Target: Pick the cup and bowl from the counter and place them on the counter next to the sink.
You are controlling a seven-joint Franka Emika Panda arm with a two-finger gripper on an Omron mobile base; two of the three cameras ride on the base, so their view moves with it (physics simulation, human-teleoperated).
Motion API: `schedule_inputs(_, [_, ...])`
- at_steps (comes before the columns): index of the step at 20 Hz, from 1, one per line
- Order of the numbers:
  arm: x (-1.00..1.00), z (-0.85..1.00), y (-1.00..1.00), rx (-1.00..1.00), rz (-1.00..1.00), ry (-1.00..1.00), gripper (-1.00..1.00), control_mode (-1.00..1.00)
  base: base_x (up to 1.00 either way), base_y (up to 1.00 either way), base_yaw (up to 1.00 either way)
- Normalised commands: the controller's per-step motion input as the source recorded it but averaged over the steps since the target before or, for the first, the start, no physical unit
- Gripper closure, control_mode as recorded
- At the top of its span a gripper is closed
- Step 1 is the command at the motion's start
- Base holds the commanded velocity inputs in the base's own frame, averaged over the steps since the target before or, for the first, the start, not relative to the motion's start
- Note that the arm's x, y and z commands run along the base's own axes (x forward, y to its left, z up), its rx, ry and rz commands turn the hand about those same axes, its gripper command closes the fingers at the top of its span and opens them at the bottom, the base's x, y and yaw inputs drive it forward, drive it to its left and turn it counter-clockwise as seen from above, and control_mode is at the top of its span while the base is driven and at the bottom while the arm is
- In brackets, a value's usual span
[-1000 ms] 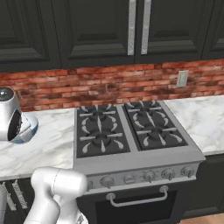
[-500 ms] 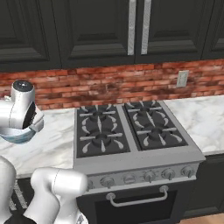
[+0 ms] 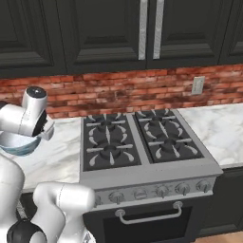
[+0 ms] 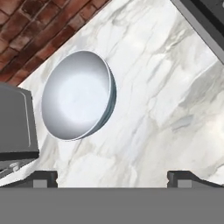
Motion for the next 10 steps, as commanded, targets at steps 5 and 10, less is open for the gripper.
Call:
schedule_inputs(5, [0.26,-0.25,0.12,0.00,0.01,-0.04,-1.00,-1.00,0.00,0.00,0.00])
schedule_inputs(10, [0.32,-0.27,0.23,0.00,0.00,0.00,-1.00,-1.00,0.00,0.00,0.00])
